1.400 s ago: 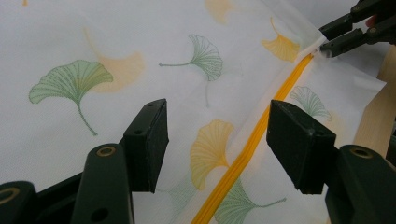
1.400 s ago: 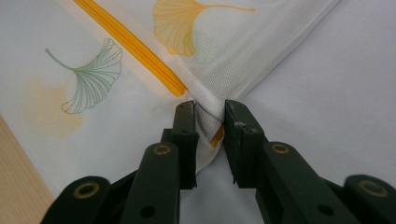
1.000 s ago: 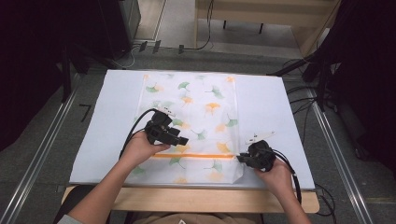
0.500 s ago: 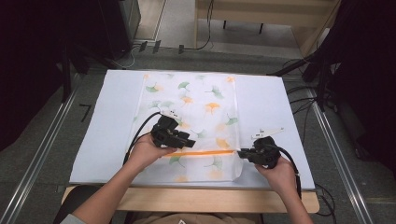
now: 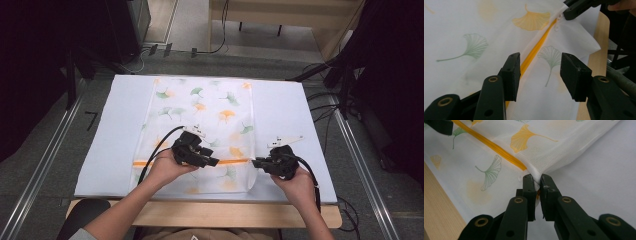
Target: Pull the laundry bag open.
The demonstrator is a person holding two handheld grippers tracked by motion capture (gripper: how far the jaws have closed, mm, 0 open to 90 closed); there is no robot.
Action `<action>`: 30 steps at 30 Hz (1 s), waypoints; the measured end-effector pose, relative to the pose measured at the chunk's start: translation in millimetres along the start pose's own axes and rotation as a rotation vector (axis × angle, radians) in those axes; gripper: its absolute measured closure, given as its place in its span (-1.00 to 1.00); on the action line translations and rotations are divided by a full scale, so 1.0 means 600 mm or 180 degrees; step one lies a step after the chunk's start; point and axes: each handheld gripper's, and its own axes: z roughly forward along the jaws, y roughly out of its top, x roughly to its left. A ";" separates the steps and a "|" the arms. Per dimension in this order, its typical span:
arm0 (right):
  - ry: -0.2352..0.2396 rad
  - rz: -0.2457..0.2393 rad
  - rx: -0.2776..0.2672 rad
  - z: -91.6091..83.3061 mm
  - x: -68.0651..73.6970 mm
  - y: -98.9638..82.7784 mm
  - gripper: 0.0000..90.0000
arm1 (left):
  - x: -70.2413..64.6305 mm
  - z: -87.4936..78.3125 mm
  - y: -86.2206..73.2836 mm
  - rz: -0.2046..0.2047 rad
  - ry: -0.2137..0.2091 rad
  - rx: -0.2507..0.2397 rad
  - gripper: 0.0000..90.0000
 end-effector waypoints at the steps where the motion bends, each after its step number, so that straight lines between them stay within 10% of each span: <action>1: 0.0010 -0.0004 0.0003 0.001 -0.001 0.000 0.89 | -0.001 0.003 0.000 0.0010 0.0004 0.0015 0.10; 30: 0.0015 0.0012 -0.0007 0.000 0.005 0.004 0.89 | -0.043 0.065 0.016 0.0086 -0.0164 -0.0019 0.34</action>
